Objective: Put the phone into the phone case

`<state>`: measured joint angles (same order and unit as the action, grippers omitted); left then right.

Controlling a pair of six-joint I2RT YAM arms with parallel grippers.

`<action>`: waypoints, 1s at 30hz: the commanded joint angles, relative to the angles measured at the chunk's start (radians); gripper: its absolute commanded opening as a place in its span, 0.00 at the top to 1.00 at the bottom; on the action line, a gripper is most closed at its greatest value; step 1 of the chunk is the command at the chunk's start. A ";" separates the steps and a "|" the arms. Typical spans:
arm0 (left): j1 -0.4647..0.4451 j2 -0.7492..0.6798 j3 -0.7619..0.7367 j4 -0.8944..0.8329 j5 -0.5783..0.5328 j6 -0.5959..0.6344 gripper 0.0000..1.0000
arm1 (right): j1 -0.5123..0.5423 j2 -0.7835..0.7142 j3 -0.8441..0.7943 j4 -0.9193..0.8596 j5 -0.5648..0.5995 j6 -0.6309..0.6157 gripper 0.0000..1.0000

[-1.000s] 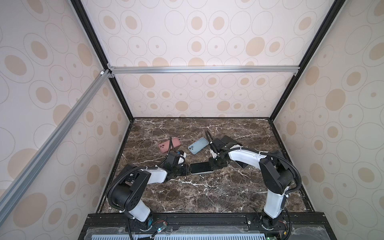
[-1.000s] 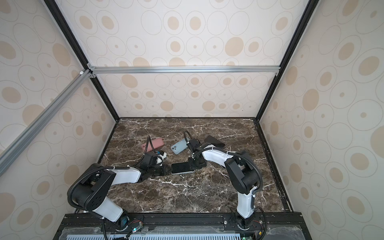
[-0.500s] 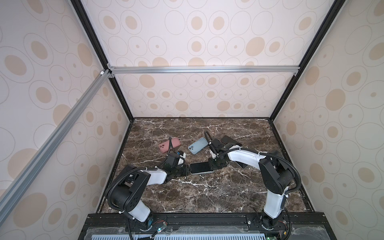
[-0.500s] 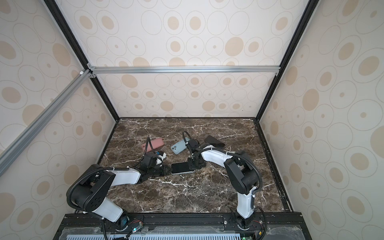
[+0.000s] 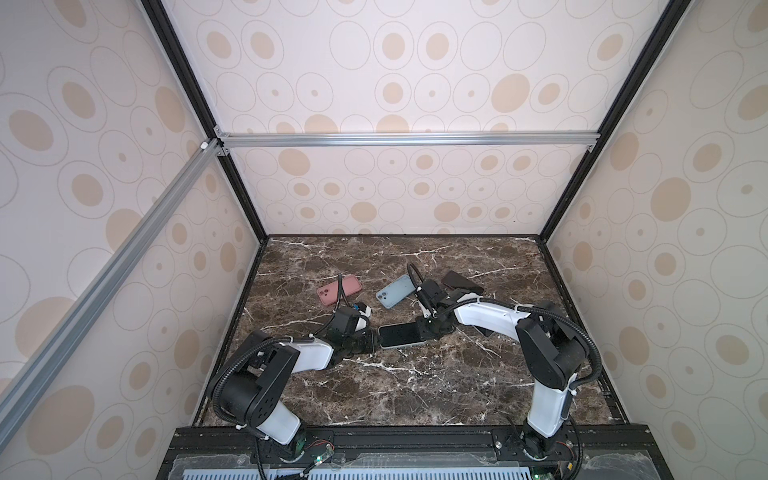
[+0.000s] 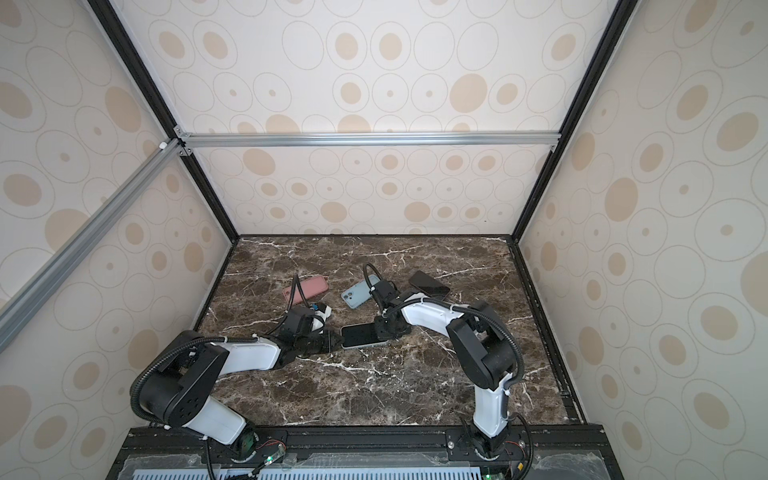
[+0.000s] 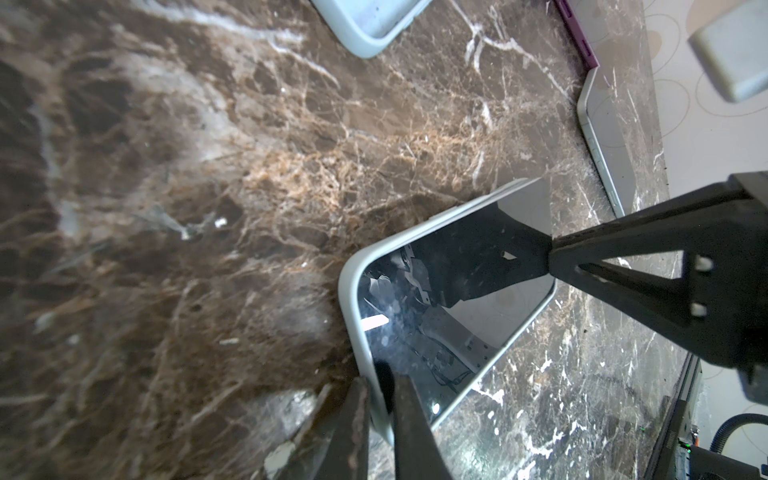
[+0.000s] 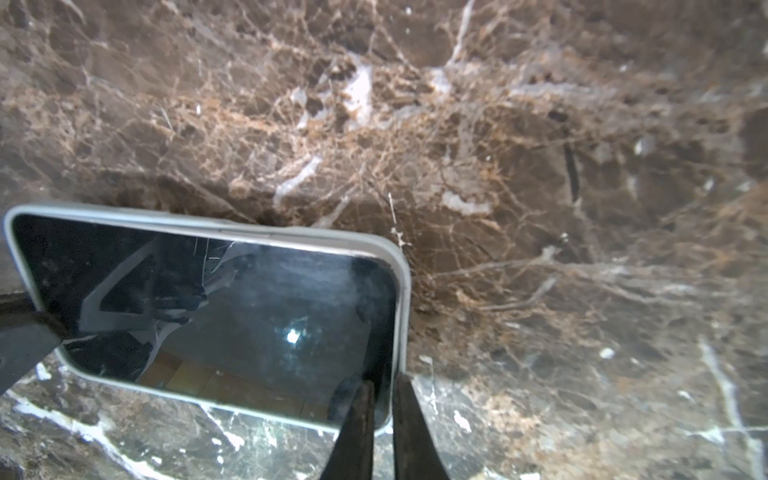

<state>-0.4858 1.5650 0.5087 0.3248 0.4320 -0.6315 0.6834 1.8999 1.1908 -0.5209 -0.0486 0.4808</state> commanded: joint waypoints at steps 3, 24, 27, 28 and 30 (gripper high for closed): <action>-0.022 -0.012 -0.015 -0.055 0.009 0.004 0.85 | 0.044 0.178 -0.157 0.025 -0.016 -0.025 0.85; -0.011 -0.028 0.085 -0.128 -0.071 0.076 0.65 | -0.089 -0.125 -0.019 -0.076 -0.202 -0.153 0.73; -0.011 -0.015 0.101 -0.137 -0.080 0.084 0.65 | -0.113 -0.126 -0.004 -0.075 -0.238 -0.171 0.73; -0.010 -0.012 0.105 -0.138 -0.080 0.087 0.65 | -0.117 -0.124 0.000 -0.073 -0.242 -0.175 0.73; -0.011 -0.001 0.113 -0.138 -0.081 0.091 0.65 | -0.128 -0.115 0.013 -0.070 -0.249 -0.182 0.73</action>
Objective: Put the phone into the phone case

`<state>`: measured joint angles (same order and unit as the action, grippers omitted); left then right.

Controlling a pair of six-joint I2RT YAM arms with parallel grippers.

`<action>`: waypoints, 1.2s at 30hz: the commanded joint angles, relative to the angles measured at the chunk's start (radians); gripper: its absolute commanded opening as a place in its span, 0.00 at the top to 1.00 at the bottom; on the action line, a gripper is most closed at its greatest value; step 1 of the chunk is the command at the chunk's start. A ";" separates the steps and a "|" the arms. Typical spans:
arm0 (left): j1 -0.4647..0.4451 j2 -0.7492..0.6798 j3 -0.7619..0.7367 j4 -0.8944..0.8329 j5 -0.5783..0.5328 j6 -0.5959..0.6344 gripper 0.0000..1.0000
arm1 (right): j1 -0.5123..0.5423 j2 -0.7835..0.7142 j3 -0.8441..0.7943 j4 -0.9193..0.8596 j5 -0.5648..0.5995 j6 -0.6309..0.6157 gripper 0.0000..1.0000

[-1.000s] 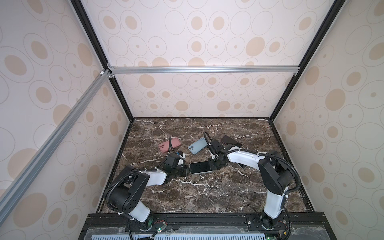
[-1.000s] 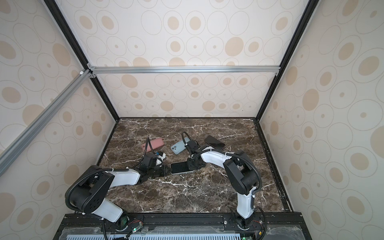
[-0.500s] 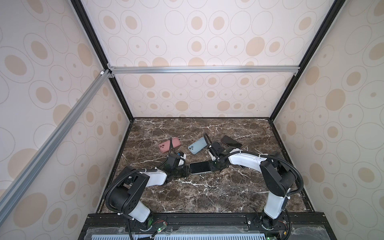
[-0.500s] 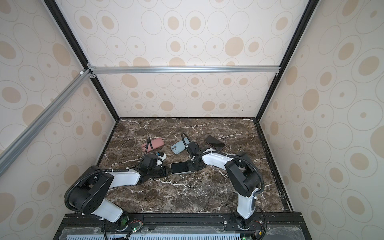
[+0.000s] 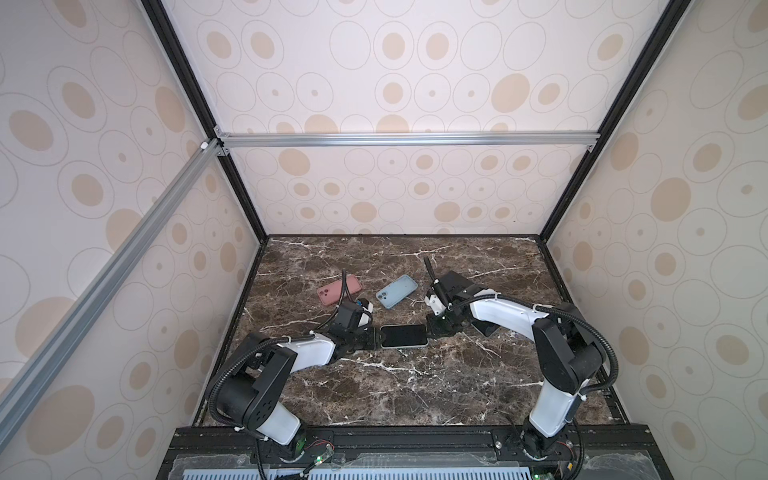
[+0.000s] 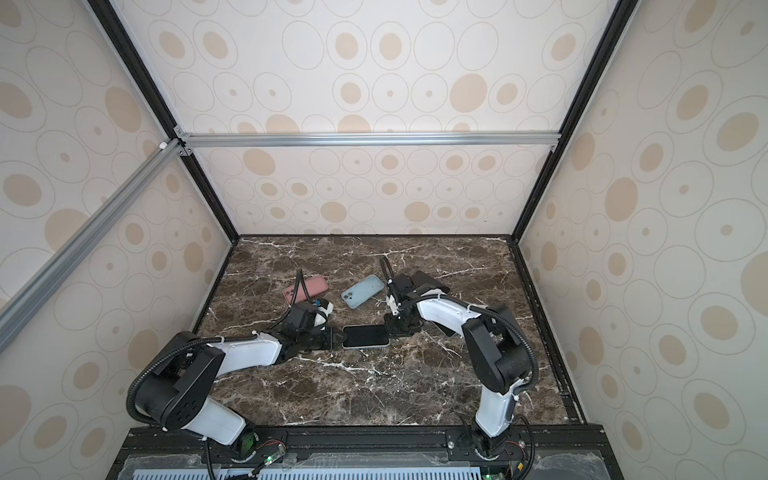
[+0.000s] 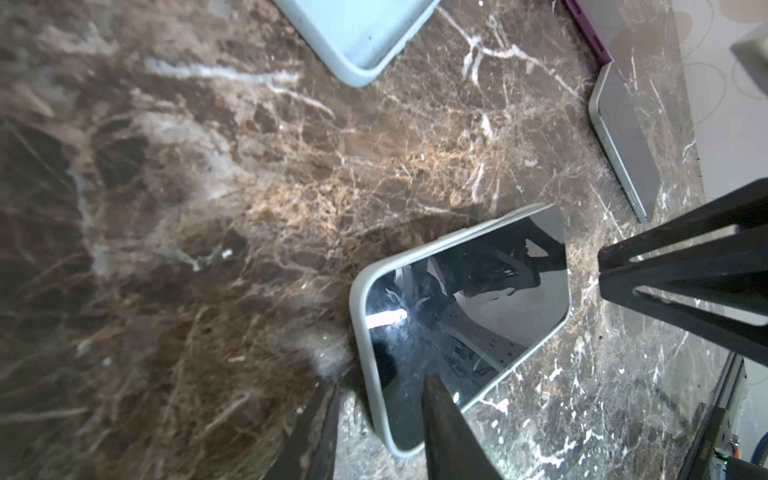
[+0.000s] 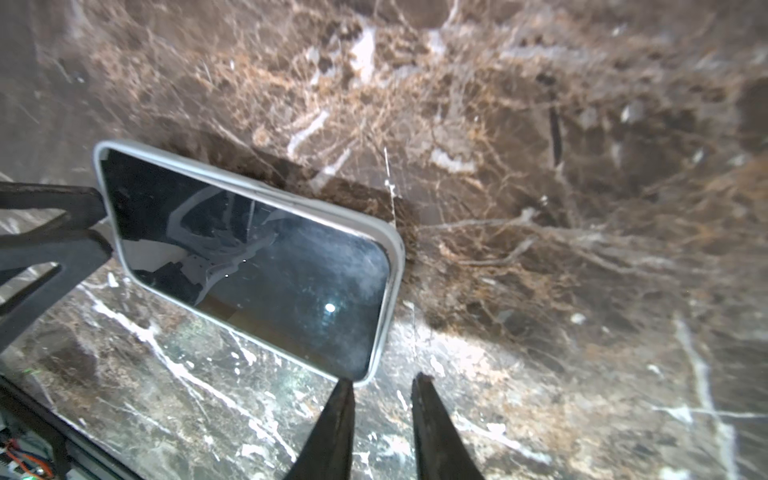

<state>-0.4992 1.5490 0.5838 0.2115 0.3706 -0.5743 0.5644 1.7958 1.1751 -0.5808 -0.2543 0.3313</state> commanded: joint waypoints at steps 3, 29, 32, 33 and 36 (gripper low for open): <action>0.006 0.029 0.046 -0.009 0.005 0.040 0.65 | -0.021 0.011 0.048 -0.007 -0.049 -0.042 0.74; 0.033 0.133 0.088 0.031 0.046 0.040 0.79 | -0.061 0.157 0.095 0.045 -0.083 -0.060 0.84; 0.033 0.140 0.088 0.035 0.049 0.040 0.80 | -0.061 0.170 0.095 0.044 -0.085 -0.060 0.84; 0.033 0.141 0.087 0.038 0.051 0.040 0.81 | -0.061 0.175 0.094 0.043 -0.083 -0.061 0.85; 0.033 0.147 0.082 0.049 0.060 0.040 0.81 | -0.061 0.198 0.089 0.048 -0.085 -0.060 0.86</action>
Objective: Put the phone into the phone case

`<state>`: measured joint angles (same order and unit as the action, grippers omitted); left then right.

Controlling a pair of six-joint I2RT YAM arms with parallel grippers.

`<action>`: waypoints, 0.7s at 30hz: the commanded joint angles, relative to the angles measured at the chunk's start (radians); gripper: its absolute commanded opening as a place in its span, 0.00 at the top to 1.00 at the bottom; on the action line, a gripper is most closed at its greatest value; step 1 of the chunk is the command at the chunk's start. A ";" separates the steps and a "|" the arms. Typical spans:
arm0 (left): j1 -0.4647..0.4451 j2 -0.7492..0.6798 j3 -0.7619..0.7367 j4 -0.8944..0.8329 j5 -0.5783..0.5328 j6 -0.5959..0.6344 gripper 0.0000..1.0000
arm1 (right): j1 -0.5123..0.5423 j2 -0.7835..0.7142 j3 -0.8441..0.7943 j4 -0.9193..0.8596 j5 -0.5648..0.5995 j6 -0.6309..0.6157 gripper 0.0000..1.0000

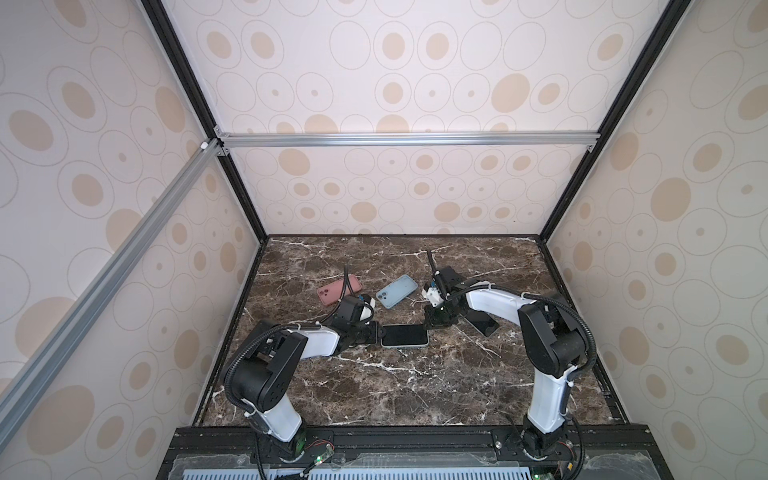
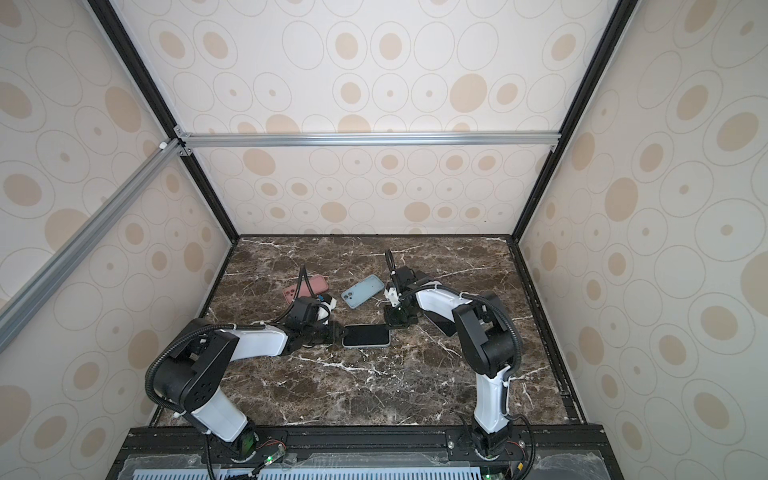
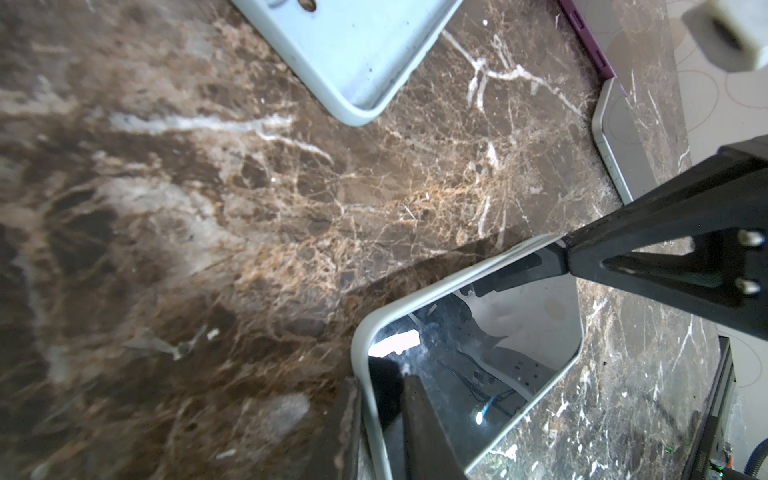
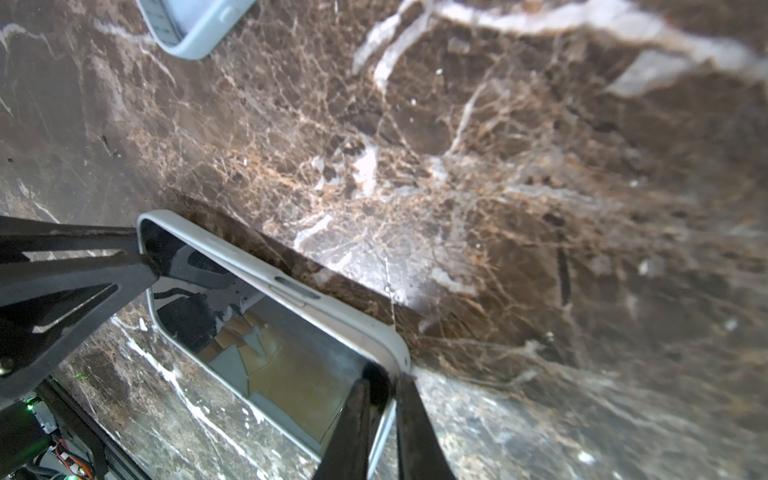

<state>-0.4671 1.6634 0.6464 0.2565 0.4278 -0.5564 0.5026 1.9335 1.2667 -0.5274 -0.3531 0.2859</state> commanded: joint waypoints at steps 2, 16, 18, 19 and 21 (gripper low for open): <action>0.001 0.038 0.019 0.008 0.007 0.023 0.82 | 0.003 0.076 -0.009 -0.005 0.018 -0.012 0.88; 0.002 0.073 0.006 0.059 0.035 0.007 0.83 | 0.080 0.196 0.011 -0.069 0.203 0.002 0.89; 0.002 0.070 0.003 0.062 0.035 0.006 0.83 | 0.091 0.215 0.016 -0.073 0.220 0.008 0.89; 0.001 0.068 0.001 0.062 0.034 0.006 0.83 | 0.097 0.225 0.020 -0.075 0.229 0.012 0.89; 0.001 0.067 -0.001 0.060 0.032 0.006 0.83 | 0.109 0.241 0.027 -0.080 0.242 0.017 0.89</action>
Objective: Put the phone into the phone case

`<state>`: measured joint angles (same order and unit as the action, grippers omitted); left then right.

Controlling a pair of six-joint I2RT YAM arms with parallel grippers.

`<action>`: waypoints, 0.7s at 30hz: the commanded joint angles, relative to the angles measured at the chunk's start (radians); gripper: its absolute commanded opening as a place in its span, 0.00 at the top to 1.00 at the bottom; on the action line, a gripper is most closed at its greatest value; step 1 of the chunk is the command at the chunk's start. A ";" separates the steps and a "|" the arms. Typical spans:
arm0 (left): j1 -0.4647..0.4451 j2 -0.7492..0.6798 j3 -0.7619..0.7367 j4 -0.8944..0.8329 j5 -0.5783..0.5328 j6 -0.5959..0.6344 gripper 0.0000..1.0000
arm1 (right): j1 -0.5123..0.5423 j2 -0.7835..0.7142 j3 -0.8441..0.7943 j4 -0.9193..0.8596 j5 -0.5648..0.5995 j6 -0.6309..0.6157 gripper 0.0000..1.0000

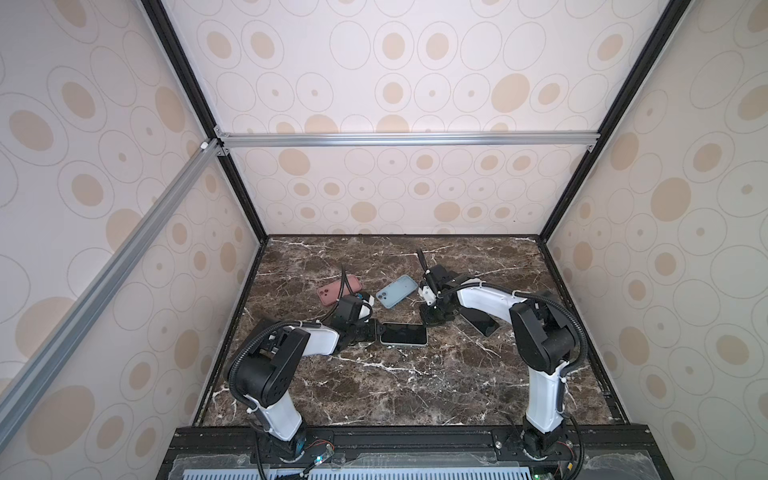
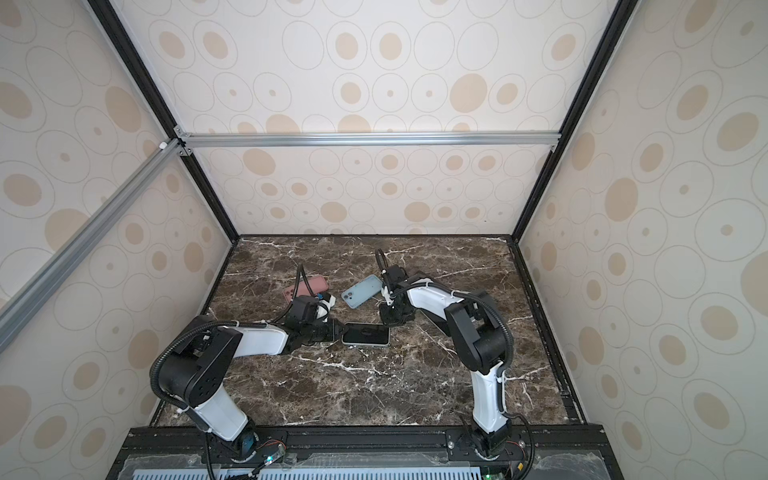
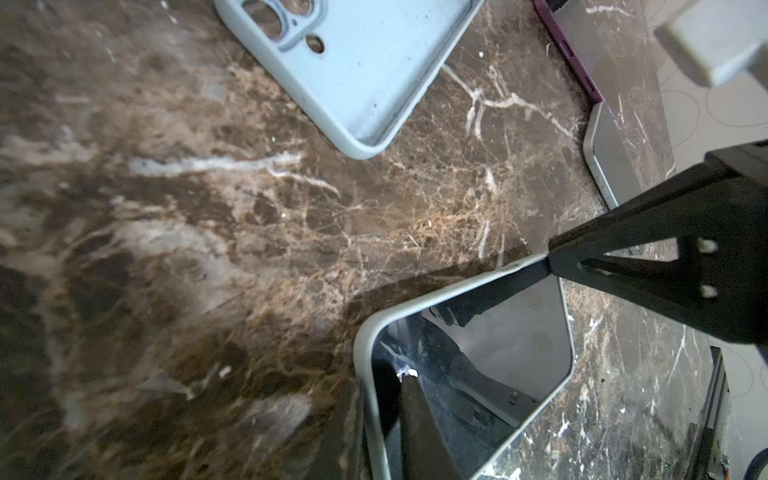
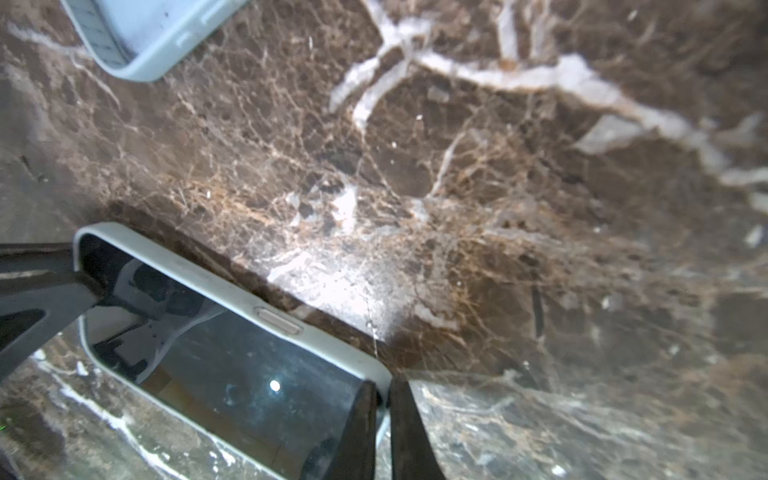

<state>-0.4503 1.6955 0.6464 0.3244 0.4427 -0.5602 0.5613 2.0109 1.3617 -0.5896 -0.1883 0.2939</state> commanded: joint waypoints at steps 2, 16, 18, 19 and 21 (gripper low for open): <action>-0.016 0.033 -0.004 -0.008 0.017 0.009 0.83 | 0.058 0.174 -0.065 -0.020 0.085 0.014 0.89; -0.016 -0.076 -0.007 -0.123 -0.064 0.011 0.81 | 0.070 0.020 -0.066 -0.050 0.085 -0.097 0.77; -0.015 -0.096 -0.007 -0.140 -0.077 0.016 0.80 | 0.069 -0.011 -0.058 -0.041 0.057 -0.148 0.74; -0.016 -0.106 -0.008 -0.147 -0.081 0.016 0.80 | 0.070 -0.032 -0.058 -0.032 0.053 -0.172 0.72; -0.015 -0.124 -0.010 -0.163 -0.093 0.019 0.80 | 0.069 -0.066 -0.058 -0.015 0.046 -0.224 0.66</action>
<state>-0.4622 1.6058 0.6411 0.2131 0.3832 -0.5598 0.6163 1.9713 1.3369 -0.5312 -0.1211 0.1703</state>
